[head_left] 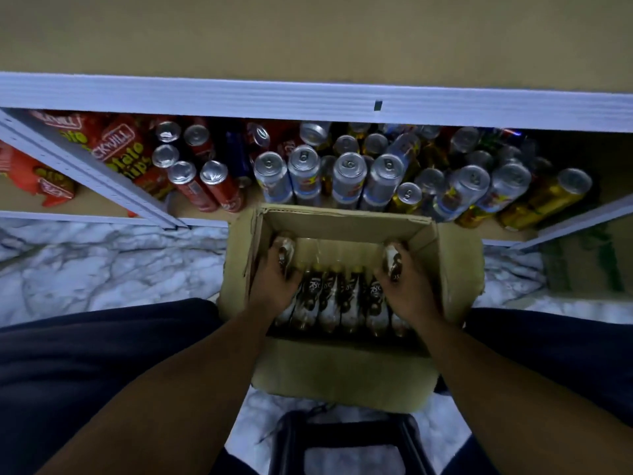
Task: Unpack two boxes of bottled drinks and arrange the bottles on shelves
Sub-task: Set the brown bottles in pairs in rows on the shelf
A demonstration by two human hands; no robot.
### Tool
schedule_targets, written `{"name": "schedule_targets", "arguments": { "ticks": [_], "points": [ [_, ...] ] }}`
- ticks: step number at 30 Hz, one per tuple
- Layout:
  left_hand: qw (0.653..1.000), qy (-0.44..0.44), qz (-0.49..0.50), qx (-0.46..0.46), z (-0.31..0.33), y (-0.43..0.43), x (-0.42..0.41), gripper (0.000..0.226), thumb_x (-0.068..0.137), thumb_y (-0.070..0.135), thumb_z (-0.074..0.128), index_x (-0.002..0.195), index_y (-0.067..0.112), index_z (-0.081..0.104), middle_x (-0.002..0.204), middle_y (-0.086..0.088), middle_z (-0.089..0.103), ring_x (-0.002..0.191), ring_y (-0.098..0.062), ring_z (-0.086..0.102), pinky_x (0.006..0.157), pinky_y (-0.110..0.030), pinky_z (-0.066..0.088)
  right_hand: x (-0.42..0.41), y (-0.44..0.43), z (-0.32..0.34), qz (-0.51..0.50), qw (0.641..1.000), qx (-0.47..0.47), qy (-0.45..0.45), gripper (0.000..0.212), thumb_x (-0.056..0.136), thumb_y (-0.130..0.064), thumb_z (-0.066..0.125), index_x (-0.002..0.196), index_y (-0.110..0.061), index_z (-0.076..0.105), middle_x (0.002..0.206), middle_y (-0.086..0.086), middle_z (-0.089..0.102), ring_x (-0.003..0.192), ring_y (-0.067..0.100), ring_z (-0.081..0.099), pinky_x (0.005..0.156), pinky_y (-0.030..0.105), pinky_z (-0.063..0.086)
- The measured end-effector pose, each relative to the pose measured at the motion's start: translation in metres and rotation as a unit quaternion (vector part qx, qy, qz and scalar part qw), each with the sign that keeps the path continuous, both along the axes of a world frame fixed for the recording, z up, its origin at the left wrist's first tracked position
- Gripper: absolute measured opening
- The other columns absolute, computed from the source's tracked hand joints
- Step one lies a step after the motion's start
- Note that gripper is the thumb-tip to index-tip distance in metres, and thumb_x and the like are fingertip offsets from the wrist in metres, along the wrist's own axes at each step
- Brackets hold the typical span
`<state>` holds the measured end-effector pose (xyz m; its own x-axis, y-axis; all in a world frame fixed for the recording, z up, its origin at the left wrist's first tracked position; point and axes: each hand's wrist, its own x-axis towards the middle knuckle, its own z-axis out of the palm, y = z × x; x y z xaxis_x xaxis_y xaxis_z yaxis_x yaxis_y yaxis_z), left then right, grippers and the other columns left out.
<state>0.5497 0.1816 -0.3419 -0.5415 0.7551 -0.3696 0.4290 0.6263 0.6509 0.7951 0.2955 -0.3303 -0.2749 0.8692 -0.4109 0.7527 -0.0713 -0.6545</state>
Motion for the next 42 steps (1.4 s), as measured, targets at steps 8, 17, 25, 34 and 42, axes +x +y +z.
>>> {"name": "schedule_targets", "arguments": {
  "ticks": [8, 17, 25, 34, 42],
  "points": [
    [0.999, -0.025, 0.031, -0.022, -0.037, 0.016, 0.001, 0.078, 0.095, 0.027, 0.072, 0.159, 0.013, 0.03, 0.157, -0.016, 0.037, 0.14, -0.035, 0.042, 0.111, -0.036, 0.037, 0.002, -0.001, -0.045, -0.085, 0.994, -0.065, -0.006, 0.082, 0.096, -0.033, 0.07, 0.162, -0.022, 0.023, 0.163, 0.007, 0.034, 0.146, 0.029, 0.037, 0.115, 0.038, 0.034],
    [0.997, 0.009, 0.073, 0.002, -0.045, 0.022, 0.01, 0.081, 0.089, 0.015, 0.074, 0.158, 0.02, 0.032, 0.155, -0.017, 0.033, 0.139, -0.039, 0.04, 0.114, -0.048, 0.039, 0.002, -0.001, -0.059, -0.157, 0.986, -0.06, 0.009, 0.083, 0.094, -0.021, 0.073, 0.161, -0.026, 0.024, 0.154, 0.009, 0.048, 0.136, 0.033, 0.049, 0.103, 0.035, 0.041],
    [0.998, 0.037, 0.049, -0.017, -0.05, 0.016, 0.004, 0.076, 0.088, 0.008, 0.074, 0.155, 0.015, 0.037, 0.157, -0.019, 0.035, 0.139, -0.04, 0.043, 0.113, -0.051, 0.04, -0.007, 0.001, -0.053, -0.175, 0.983, -0.062, -0.011, 0.081, 0.097, -0.019, 0.068, 0.162, -0.028, 0.021, 0.145, 0.015, 0.057, 0.123, 0.038, 0.06, 0.093, 0.039, 0.049],
    [0.998, 0.002, 0.042, -0.044, -0.047, 0.024, 0.005, 0.084, 0.092, 0.01, 0.072, 0.16, 0.023, 0.025, 0.155, -0.02, 0.039, 0.138, -0.04, 0.046, 0.111, -0.05, 0.044, 0.0, -0.007, -0.046, -0.174, 0.984, -0.025, -0.013, 0.071, 0.102, -0.025, 0.061, 0.161, -0.025, 0.023, 0.142, 0.016, 0.059, 0.125, 0.037, 0.059, 0.095, 0.042, 0.049],
    [0.995, 0.008, 0.094, 0.014, -0.012, 0.025, 0.006, 0.075, 0.083, 0.026, 0.081, 0.144, 0.021, 0.039, 0.118, -0.011, 0.07, 0.104, -0.035, 0.068, 0.077, -0.031, 0.048, -0.002, -0.003, -0.029, -0.152, 0.988, 0.025, 0.004, 0.079, 0.093, -0.022, 0.072, 0.159, -0.03, 0.029, 0.131, 0.011, 0.067, 0.118, 0.033, 0.064, 0.094, 0.038, 0.051]
  ]
}}
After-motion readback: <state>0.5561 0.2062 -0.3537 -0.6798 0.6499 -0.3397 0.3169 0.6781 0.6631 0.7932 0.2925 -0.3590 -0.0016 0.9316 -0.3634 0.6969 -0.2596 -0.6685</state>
